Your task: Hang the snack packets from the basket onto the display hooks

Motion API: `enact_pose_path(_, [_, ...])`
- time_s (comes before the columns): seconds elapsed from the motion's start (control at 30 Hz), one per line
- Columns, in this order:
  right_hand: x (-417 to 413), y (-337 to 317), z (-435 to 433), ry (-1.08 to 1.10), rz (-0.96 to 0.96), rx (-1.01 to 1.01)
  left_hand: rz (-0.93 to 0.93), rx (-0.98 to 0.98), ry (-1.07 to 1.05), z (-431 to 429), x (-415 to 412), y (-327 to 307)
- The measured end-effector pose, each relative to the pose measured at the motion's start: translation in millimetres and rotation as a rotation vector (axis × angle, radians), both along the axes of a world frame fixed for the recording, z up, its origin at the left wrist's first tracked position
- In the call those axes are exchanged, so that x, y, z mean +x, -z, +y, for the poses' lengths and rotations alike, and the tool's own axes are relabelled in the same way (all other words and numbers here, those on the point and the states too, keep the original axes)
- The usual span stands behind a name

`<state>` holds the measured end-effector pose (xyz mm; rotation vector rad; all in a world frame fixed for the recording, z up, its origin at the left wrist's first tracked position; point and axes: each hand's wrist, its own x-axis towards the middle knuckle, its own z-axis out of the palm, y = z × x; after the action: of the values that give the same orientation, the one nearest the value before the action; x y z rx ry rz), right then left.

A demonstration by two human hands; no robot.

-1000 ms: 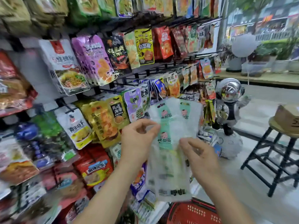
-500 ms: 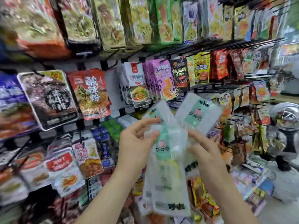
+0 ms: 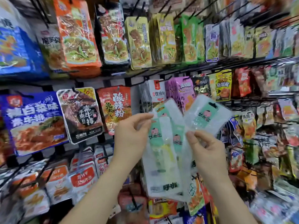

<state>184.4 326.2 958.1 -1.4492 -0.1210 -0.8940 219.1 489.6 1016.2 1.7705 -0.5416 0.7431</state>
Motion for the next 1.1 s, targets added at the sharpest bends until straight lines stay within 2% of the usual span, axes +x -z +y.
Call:
enact_pose_path(0.13, [12,-4,-24,0.027,-0.043,-0.067,0.041,-0.057,-0.013,6,12,-18])
enact_pose_path(0.27, [24,-11,-54,-0.065,0.044,-0.111,0.062,-0.133,-0.047,9,29,-35])
enact_pose_path(0.47, [47,-28,-92,-0.202,0.036,-0.125,-0.047,-0.104,-0.196,-10,60,-69])
enact_pose_path(0.6, [64,-37,-98,-0.295,0.007,-0.221,-0.098,-0.128,-0.241,-23,74,-85])
enact_pose_path(0.83, [86,-38,-98,-0.400,0.023,-0.280,-0.167,-0.050,-0.341,-30,87,-91])
enact_pose_path(1.0, [93,-44,-91,-0.524,-0.006,-0.200,-0.227,0.003,-0.386,-31,90,-94])
enact_pose_path(1.1, [91,-46,-87,-0.570,-0.035,-0.177,-0.241,0.119,-0.443,-30,90,-93])
